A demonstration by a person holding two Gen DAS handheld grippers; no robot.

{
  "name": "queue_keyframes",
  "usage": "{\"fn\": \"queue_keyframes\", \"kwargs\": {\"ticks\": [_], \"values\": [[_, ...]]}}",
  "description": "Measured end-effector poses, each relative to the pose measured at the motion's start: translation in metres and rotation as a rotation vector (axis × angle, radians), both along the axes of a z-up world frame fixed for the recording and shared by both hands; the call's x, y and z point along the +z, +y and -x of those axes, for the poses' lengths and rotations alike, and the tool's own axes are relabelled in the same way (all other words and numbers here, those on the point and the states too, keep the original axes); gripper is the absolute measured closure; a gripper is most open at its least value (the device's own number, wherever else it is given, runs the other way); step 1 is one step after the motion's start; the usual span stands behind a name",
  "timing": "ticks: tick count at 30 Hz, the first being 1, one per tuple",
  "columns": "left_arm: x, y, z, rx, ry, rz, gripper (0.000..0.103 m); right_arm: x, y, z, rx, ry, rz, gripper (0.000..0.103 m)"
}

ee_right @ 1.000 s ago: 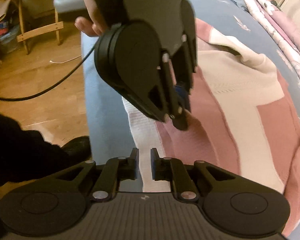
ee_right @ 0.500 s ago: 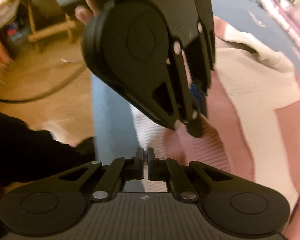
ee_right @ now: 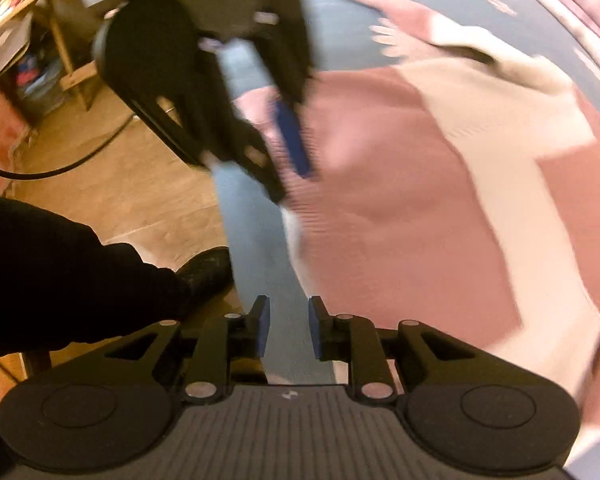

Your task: Fold clothes

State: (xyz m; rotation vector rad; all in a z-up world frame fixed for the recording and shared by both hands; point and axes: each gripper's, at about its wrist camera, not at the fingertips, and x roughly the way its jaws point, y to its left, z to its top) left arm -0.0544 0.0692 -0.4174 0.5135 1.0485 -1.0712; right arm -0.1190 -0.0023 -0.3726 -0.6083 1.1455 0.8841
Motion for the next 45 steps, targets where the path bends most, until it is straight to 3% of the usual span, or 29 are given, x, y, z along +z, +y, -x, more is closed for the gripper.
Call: {"fn": "queue_keyframes", "kwargs": {"ticks": [3, 4, 8, 12, 14, 17, 24, 26, 28, 34, 37, 39, 40, 41, 43, 45], "values": [[0.007, 0.012, -0.007, 0.069, -0.004, 0.029, 0.074, 0.016, -0.021, -0.005, -0.077, -0.031, -0.034, 0.077], [0.005, 0.014, -0.012, 0.113, -0.01, 0.03, 0.072, 0.018, -0.025, -0.01, -0.117, -0.039, -0.043, 0.069], [-0.019, 0.014, -0.03, 0.195, -0.001, -0.045, 0.071, -0.004, -0.029, -0.033, -0.247, -0.059, -0.001, 0.066], [-0.026, 0.021, -0.028, 0.187, 0.009, -0.109, 0.067, -0.038, -0.034, -0.029, -0.302, 0.069, 0.043, 0.066], [-0.024, 0.021, -0.025, 0.172, 0.02, -0.154, 0.067, -0.031, -0.038, -0.017, -0.307, 0.075, 0.025, 0.066], [-0.014, 0.011, -0.022, 0.139, 0.004, -0.192, 0.068, -0.01, -0.059, -0.009, -0.402, 0.073, 0.0, 0.066], [0.012, -0.069, -0.026, -0.016, -0.11, -0.06, 0.063, 0.02, -0.157, -0.014, -0.829, -0.074, 0.054, 0.065], [0.01, -0.095, -0.03, -0.044, -0.118, -0.035, 0.062, 0.019, -0.184, -0.02, -0.916, -0.124, 0.093, 0.058], [0.006, -0.12, -0.035, -0.06, -0.127, -0.008, 0.062, 0.017, -0.203, -0.029, -0.955, -0.173, 0.093, 0.056], [-0.011, -0.162, -0.034, -0.047, -0.102, 0.005, 0.062, 0.005, -0.217, -0.071, -0.95, -0.257, 0.043, 0.03], [-0.017, -0.169, -0.033, -0.028, -0.087, -0.009, 0.062, -0.013, -0.216, -0.093, -0.879, -0.247, 0.043, 0.03], [-0.019, -0.174, -0.033, -0.009, -0.075, -0.017, 0.062, -0.024, -0.217, -0.102, -0.846, -0.232, 0.049, 0.037], [-0.021, -0.174, -0.034, -0.001, -0.068, -0.022, 0.062, -0.026, -0.219, -0.104, -0.836, -0.228, 0.053, 0.07], [-0.022, -0.175, -0.035, 0.006, -0.062, -0.029, 0.062, -0.024, -0.225, -0.106, -0.841, -0.224, 0.055, 0.087], [-0.021, -0.173, -0.033, 0.016, -0.065, -0.036, 0.062, -0.02, -0.236, -0.108, -0.851, -0.217, 0.058, 0.087], [-0.023, -0.172, -0.034, 0.025, -0.06, -0.042, 0.061, -0.01, -0.253, -0.108, -0.862, -0.265, 0.099, 0.087]]}}
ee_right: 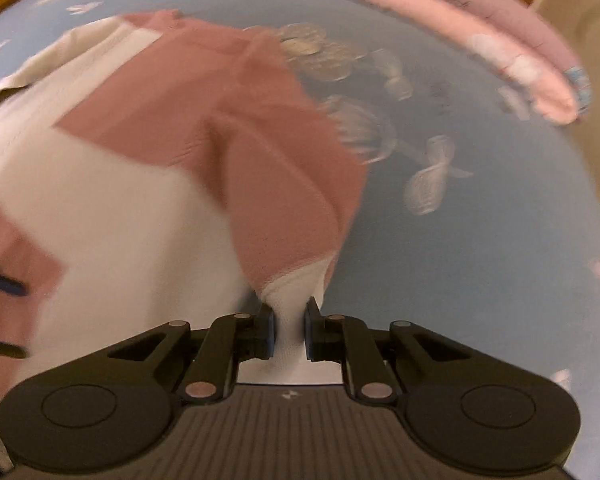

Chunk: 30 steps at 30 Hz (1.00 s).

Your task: Fold clothes

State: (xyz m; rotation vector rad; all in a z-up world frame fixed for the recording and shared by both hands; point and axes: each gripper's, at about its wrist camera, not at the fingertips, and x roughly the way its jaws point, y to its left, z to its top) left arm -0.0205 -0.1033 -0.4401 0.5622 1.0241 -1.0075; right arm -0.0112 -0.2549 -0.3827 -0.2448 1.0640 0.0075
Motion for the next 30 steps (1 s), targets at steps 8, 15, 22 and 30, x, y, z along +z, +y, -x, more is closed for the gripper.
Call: {"fn": "queue_keyframes", "kwargs": {"ticks": [8, 15, 22, 30], "values": [[-0.003, 0.0, -0.004, 0.03, 0.021, -0.014, 0.06, 0.021, -0.078, -0.046, -0.123, -0.107, 0.206, 0.087], [-0.003, 0.002, -0.004, 0.038, 0.03, -0.014, 0.057, 0.035, -0.123, -0.088, -0.232, -0.217, 0.309, 0.087], [-0.004, 0.007, -0.003, 0.044, 0.033, -0.008, 0.055, 0.006, -0.138, -0.105, -0.265, -0.12, 0.265, 0.073], [-0.002, 0.007, -0.008, 0.023, 0.047, -0.013, 0.053, 0.019, -0.127, -0.082, -0.241, -0.081, 0.159, 0.071]]}}
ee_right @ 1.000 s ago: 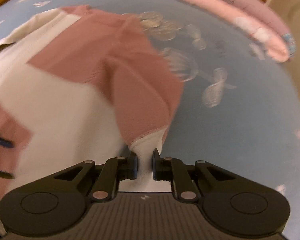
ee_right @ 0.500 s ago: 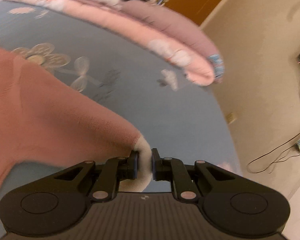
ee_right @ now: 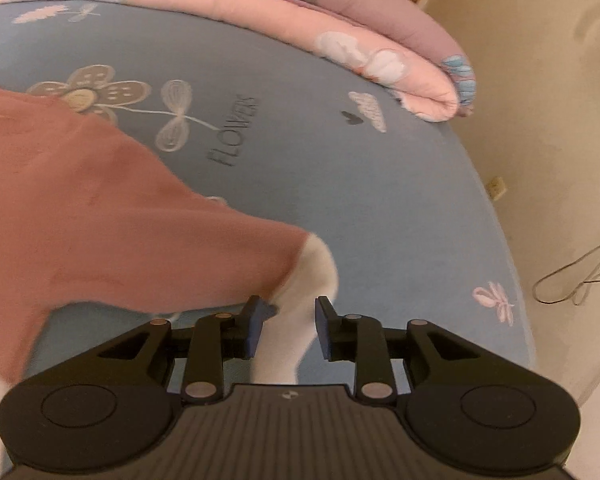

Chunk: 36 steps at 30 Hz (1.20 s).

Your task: Fold clothes

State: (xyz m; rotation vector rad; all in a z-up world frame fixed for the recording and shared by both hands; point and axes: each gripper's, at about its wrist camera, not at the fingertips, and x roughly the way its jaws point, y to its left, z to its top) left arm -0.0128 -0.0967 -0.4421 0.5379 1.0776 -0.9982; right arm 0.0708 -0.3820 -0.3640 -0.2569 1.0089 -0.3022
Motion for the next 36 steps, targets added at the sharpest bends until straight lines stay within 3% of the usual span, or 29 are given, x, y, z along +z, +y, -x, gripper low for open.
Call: {"fn": "queue_keyframes", "kwargs": {"ticks": [6, 10, 17, 20, 25, 27, 28, 31, 33, 36], "values": [[0.004, -0.001, -0.001, 0.007, 0.004, 0.0, 0.053, 0.027, 0.019, 0.015, 0.057, 0.026, -0.103, 0.065], [0.004, -0.001, -0.001, 0.008, 0.02, 0.002, 0.053, 0.03, 0.023, 0.027, 0.037, 0.078, -0.359, 0.064], [0.0, 0.003, 0.003, 0.031, 0.026, 0.029, 0.051, -0.009, 0.046, 0.04, -0.024, 0.16, -0.713, 0.064], [0.0, 0.004, 0.003, 0.043, 0.033, 0.043, 0.051, -0.034, 0.055, 0.041, -0.069, 0.171, -0.806, 0.064], [-0.002, 0.007, 0.002, 0.068, 0.045, 0.075, 0.047, -0.058, 0.07, 0.035, -0.103, 0.202, -0.823, 0.065], [-0.003, 0.007, 0.002, 0.067, 0.045, 0.083, 0.045, -0.063, 0.081, 0.035, -0.082, 0.221, -0.808, 0.089], [-0.003, 0.007, 0.003, 0.065, 0.042, 0.083, 0.045, -0.06, 0.087, 0.033, -0.068, 0.222, -0.73, 0.091], [-0.003, 0.007, 0.004, 0.06, 0.038, 0.085, 0.045, -0.045, 0.09, 0.033, -0.072, 0.153, -0.644, 0.092], [-0.004, 0.007, 0.004, 0.061, 0.041, 0.093, 0.044, -0.044, 0.098, 0.03, -0.03, 0.151, -0.561, 0.094], [-0.004, 0.006, 0.005, 0.055, 0.04, 0.093, 0.041, -0.056, 0.107, 0.03, -0.025, 0.179, -0.553, 0.093]]}}
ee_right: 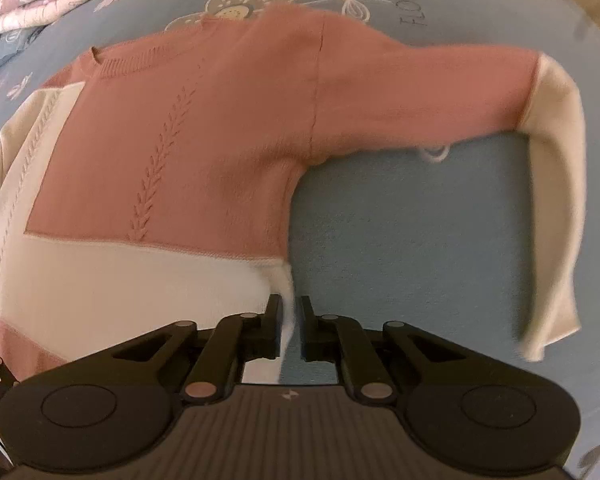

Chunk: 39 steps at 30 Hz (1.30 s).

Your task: Fold clothes

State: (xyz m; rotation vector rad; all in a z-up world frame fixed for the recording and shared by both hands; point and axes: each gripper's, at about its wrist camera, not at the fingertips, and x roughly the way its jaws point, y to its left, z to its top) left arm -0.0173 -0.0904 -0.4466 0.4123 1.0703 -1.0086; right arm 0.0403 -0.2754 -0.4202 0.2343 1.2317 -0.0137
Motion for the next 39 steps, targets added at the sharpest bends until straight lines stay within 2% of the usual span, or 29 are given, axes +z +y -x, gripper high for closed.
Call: {"fn": "queue_keyframes", "kwargs": {"ticks": [2, 5, 8, 11, 14, 19, 22, 25, 26, 27, 28, 30, 31, 33, 34, 37, 39], "values": [[0.0, -0.001, 0.001, -0.008, -0.005, -0.004, 0.041, 0.008, -0.002, 0.005, -0.032, -0.01, -0.031, 0.086], [0.001, -0.002, 0.001, -0.013, -0.006, -0.007, 0.041, 0.03, -0.006, 0.023, -0.076, -0.041, -0.076, 0.083], [0.007, -0.002, 0.003, -0.027, -0.012, -0.011, 0.041, 0.054, -0.005, 0.06, -0.098, -0.04, -0.113, 0.074], [0.017, -0.008, 0.005, -0.063, -0.029, -0.007, 0.041, 0.069, -0.008, 0.109, -0.17, 0.003, -0.146, 0.071], [0.025, -0.015, 0.007, -0.12, -0.037, 0.001, 0.041, 0.067, -0.004, 0.151, -0.246, 0.064, -0.198, 0.067], [0.02, -0.037, 0.014, -0.213, -0.059, -0.011, 0.041, 0.027, 0.002, 0.201, -0.375, 0.088, -0.333, 0.064], [0.013, -0.045, 0.018, -0.233, -0.058, -0.011, 0.041, 0.0, 0.006, 0.207, -0.441, 0.065, -0.385, 0.064], [0.006, -0.051, 0.021, -0.243, -0.05, -0.022, 0.041, -0.017, 0.006, 0.211, -0.483, 0.069, -0.395, 0.065], [0.004, -0.053, 0.021, -0.246, -0.05, -0.026, 0.041, -0.019, 0.006, 0.213, -0.494, 0.058, -0.399, 0.071], [0.002, -0.053, 0.023, -0.246, -0.048, -0.035, 0.041, -0.02, 0.005, 0.215, -0.505, 0.048, -0.401, 0.085], [0.0, -0.054, 0.025, -0.247, -0.043, -0.045, 0.041, -0.016, 0.006, 0.217, -0.512, 0.048, -0.354, 0.094], [-0.001, -0.056, 0.029, -0.251, -0.05, -0.051, 0.041, -0.006, 0.009, 0.22, -0.5, 0.032, -0.323, 0.094], [-0.002, -0.057, 0.032, -0.254, -0.055, -0.054, 0.039, -0.005, 0.013, 0.219, -0.468, 0.059, -0.295, 0.094], [-0.003, -0.06, 0.036, -0.272, -0.078, -0.065, 0.037, -0.009, 0.023, 0.218, -0.431, 0.128, -0.159, 0.089], [-0.001, -0.06, 0.038, -0.28, -0.087, -0.074, 0.037, -0.009, 0.023, 0.219, -0.423, 0.134, -0.154, 0.088], [0.013, -0.05, 0.039, -0.262, -0.098, -0.04, 0.037, 0.006, 0.02, 0.222, -0.466, 0.021, -0.247, 0.086], [0.015, -0.043, 0.035, -0.234, -0.063, -0.027, 0.037, 0.015, 0.022, 0.218, -0.479, -0.071, -0.31, 0.079]]}}
